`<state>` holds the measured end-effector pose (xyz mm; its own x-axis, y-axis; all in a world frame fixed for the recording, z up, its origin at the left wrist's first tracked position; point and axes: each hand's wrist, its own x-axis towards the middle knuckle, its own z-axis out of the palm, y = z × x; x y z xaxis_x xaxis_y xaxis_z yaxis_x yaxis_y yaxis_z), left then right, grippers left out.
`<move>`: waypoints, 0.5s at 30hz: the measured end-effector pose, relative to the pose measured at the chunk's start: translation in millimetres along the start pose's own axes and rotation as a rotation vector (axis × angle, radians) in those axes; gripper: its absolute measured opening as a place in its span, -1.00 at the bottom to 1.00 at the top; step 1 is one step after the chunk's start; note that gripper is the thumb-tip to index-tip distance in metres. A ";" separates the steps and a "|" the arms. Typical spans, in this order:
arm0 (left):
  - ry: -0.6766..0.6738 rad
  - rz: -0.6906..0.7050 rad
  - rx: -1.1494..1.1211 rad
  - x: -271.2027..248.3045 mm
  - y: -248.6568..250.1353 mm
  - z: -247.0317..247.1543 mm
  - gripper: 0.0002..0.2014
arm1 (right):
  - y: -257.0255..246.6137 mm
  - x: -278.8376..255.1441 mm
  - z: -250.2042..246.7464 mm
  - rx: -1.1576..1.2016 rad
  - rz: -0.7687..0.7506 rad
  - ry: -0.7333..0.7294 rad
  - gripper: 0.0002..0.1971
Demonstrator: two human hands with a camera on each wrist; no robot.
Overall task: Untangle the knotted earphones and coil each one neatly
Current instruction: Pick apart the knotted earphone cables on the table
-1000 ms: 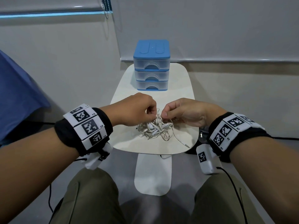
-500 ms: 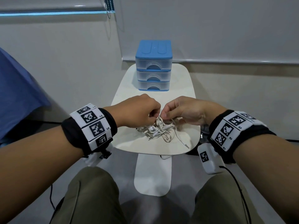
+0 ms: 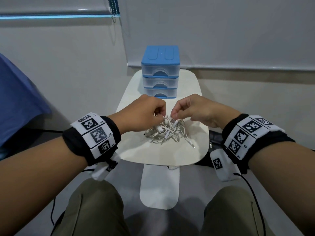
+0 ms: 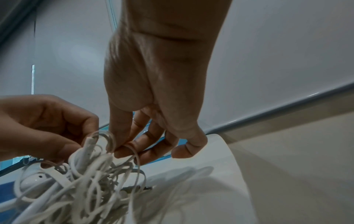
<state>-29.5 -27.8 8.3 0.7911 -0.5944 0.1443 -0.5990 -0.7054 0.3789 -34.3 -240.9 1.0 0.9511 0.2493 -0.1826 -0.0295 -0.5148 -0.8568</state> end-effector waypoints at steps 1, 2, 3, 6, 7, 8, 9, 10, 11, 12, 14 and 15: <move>-0.021 -0.001 0.005 0.0 -0.4 0.9 -0.88 | 1.1 1.0 1.4 -0.004 -0.005 0.005 -0.91; -0.036 -0.003 0.008 -0.3 -0.9 1.7 -0.89 | 2.7 2.1 2.7 -0.007 -0.007 0.003 -0.92; -0.041 -0.002 0.007 -0.6 -1.5 2.2 -0.90 | 4.1 2.7 3.9 -0.008 -0.009 -0.004 -0.92; -0.021 -0.003 0.004 -0.9 -2.2 1.3 -0.90 | 6.4 4.6 4.9 -0.016 -0.018 -0.007 -0.92; -0.012 -0.004 0.003 -0.5 -2.4 0.1 -0.90 | 5.1 4.6 4.7 -0.021 -0.021 -0.004 -0.92; -0.007 -0.006 0.000 -0.2 -2.4 -1.1 -0.89 | 3.5 4.7 4.4 -0.030 -0.020 -0.002 -0.92; -0.005 -0.011 -0.006 0.4 -2.4 -2.1 -0.88 | 2.0 4.7 3.7 -0.043 -0.013 0.000 -0.92; -0.008 -0.018 -0.016 1.1 -2.3 -3.5 -0.87 | 0.6 4.9 2.7 -0.057 -0.002 0.002 -0.92; -0.014 -0.030 -0.032 1.3 -2.5 -4.0 -0.86 | -0.3 4.7 2.1 -0.068 0.012 0.001 -0.92; -0.021 -0.044 -0.048 1.4 -2.4 -4.6 -0.85 | -0.6 4.6 1.3 -0.075 0.025 0.001 -0.92; -0.027 -0.065 -0.075 1.1 -2.0 -5.5 -0.87 | -2.1 4.1 0.3 -0.091 0.046 0.004 -0.93; -0.030 -0.070 -0.091 0.7 -1.7 -5.6 -0.88 | -3.7 3.6 0.6 -0.098 0.055 0.008 -0.94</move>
<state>-27.2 -24.9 12.8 0.8259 -0.5570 0.0871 -0.5274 -0.7088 0.4685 -31.0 -237.7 3.3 0.9514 0.2118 -0.2236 -0.0518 -0.6058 -0.7940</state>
